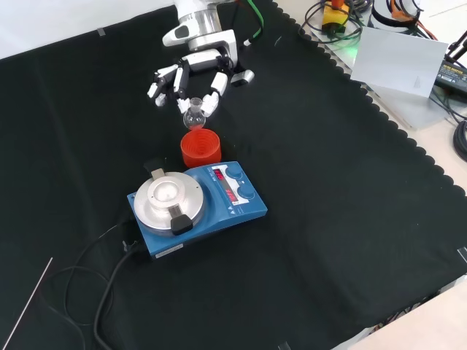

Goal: Place the round-bottom flask on the heater.

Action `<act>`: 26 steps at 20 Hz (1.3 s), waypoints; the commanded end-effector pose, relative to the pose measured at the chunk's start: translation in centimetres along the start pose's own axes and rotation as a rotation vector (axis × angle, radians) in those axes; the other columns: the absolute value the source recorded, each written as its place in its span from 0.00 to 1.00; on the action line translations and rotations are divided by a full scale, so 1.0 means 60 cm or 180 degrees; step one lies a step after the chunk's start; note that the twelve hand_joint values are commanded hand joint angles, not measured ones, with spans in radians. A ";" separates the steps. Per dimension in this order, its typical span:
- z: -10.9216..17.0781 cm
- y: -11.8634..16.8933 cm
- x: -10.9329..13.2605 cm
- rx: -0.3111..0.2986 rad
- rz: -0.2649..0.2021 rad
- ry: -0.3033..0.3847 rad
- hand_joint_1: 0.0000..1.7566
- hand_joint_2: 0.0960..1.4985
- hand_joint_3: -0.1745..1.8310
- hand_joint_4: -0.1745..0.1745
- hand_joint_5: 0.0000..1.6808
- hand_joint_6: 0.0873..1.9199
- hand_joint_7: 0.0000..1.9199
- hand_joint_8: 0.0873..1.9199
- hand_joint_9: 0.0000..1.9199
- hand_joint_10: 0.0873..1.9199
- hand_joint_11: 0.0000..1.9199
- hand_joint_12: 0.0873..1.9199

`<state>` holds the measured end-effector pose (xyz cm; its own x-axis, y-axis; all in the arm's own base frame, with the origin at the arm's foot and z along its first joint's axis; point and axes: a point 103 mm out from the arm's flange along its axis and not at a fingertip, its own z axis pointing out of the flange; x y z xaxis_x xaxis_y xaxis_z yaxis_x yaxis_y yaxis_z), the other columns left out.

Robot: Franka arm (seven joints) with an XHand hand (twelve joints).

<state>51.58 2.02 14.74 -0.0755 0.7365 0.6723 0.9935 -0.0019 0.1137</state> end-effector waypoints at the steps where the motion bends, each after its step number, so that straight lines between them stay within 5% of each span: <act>1: -0.006 0.006 0.006 -0.0009 -0.0019 -0.0002 0.61 0.64 0.12 1.00 0.70 0.33 0.13 0.23 0.25 0.26 0.00 0.69; 26: 0.058 0.190 0.132 0.0322 -0.0403 -0.0132 0.62 0.64 0.12 1.00 0.70 0.33 0.14 0.24 0.25 0.26 0.00 0.69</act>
<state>60.63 7.45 19.14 -0.1847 0.7567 0.6271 0.9816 0.1100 0.1564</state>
